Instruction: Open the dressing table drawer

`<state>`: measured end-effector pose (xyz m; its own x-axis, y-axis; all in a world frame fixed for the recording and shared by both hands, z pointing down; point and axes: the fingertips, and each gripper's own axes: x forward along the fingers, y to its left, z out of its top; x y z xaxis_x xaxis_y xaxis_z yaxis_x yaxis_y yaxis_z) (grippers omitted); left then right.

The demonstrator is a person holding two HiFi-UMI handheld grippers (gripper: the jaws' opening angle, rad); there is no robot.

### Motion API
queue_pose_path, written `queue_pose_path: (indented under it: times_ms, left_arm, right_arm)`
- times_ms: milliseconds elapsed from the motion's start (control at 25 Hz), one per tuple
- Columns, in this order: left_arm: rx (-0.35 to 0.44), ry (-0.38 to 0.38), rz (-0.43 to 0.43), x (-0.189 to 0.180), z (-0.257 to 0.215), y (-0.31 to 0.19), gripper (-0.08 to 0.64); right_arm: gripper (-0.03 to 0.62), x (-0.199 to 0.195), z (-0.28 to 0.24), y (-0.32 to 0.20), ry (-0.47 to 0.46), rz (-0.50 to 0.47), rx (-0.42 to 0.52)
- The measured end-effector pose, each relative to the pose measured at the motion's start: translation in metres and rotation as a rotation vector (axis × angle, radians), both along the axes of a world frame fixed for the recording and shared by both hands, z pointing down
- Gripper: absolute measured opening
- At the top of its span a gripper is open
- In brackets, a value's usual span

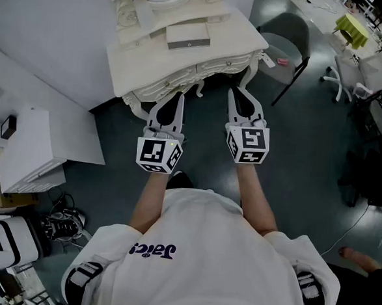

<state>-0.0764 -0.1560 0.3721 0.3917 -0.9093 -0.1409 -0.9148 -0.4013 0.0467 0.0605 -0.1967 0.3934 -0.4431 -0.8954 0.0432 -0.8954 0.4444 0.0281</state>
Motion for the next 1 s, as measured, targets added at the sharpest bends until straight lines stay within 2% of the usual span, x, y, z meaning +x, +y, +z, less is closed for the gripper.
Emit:
queue_pose_path:
  times_ms: [200,400,480,640,760,840,880,1000]
  left_arm:
    - [-0.038,-0.014,-0.011,-0.007,0.010,-0.002,0.014]
    - [-0.035,-0.035,0.004,-0.006,0.022,-0.006,0.014]
    - [-0.034,-0.028,0.010,-0.020,0.028,-0.033,0.014]
    - [-0.073,0.002,0.035,-0.074,0.050,-0.134,0.014]
    - [-0.084,-0.002,0.052,-0.080,0.061,-0.170,0.014]
    - [-0.090,-0.004,0.070,-0.055,0.064,-0.144,0.014]
    - [-0.098,-0.005,0.087,-0.038,0.063,-0.111,0.014]
    - [-0.115,-0.016,0.143,0.000,0.055,0.045,0.014]
  right_arm:
    - [0.023,-0.013,0.012,-0.001,-0.030,-0.014,-0.018]
    - [0.023,-0.020,0.019,-0.005,-0.060,-0.030,-0.007]
    - [0.025,-0.035,0.026,-0.030,-0.070,-0.028,-0.018]
    - [0.025,-0.097,0.053,-0.130,-0.068,-0.021,-0.104]
    - [0.025,-0.111,0.064,-0.163,-0.096,-0.005,-0.137]
    - [0.025,-0.086,0.062,-0.132,-0.098,0.017,-0.141]
    - [0.025,-0.069,0.060,-0.097,-0.096,0.034,-0.147]
    - [0.025,-0.034,0.054,0.069,-0.082,0.087,-0.191]
